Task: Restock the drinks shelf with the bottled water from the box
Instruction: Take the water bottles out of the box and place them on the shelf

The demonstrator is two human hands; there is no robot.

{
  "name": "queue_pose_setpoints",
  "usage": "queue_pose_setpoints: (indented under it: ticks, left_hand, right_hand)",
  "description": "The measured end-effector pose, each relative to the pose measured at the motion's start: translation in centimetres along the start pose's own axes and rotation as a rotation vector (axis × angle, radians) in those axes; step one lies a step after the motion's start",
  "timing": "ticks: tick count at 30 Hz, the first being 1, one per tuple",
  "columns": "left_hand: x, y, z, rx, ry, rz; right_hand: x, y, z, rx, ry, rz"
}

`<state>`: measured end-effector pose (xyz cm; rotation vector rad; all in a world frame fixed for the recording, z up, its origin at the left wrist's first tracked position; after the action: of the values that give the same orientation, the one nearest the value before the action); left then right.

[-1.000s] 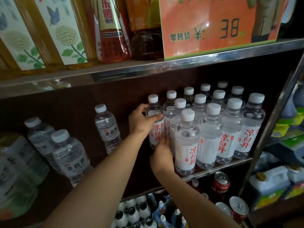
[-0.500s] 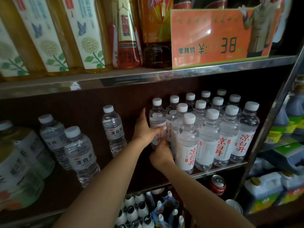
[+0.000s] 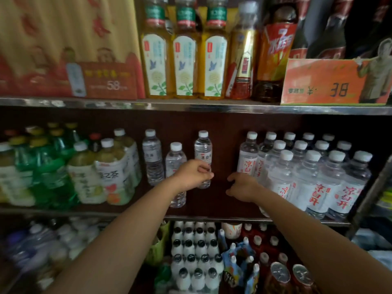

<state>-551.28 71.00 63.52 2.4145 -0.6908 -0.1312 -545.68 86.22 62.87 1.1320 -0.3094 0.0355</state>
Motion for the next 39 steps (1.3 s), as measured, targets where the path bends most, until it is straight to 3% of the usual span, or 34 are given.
queue_pose_setpoints:
  ticks: [10, 21, 30, 39]
  left_hand:
    - [17.5, 8.0, 5.0, -0.166, 0.19, -0.009]
    - [45.3, 15.1, 19.3, -0.107, 0.56, -0.235]
    - [64.7, 14.4, 29.8, -0.018, 0.877, -0.367]
    - [73.0, 8.1, 40.5, 0.301, 1.069, -0.436]
  right_hand:
    - [9.2, -5.0, 14.1, 0.31, 0.318, 0.116]
    - [19.7, -22.1, 33.1, 0.28, 0.647, 0.387]
    - [29.0, -38.7, 44.8, 0.334, 0.883, 0.691]
    - [32.6, -54.5, 47.3, 0.503, 0.909, 0.988]
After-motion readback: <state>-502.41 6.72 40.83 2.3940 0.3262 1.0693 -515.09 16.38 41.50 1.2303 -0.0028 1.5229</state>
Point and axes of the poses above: each hand's wrist, its own x-axis away from the middle knuckle, its own y-axis out of the back of the hand, z = x × y, the point moved 4 cm from there along -x, towards the middle knuckle, and after that the axes turned 7 degrees about z, right-handed, at the moved point
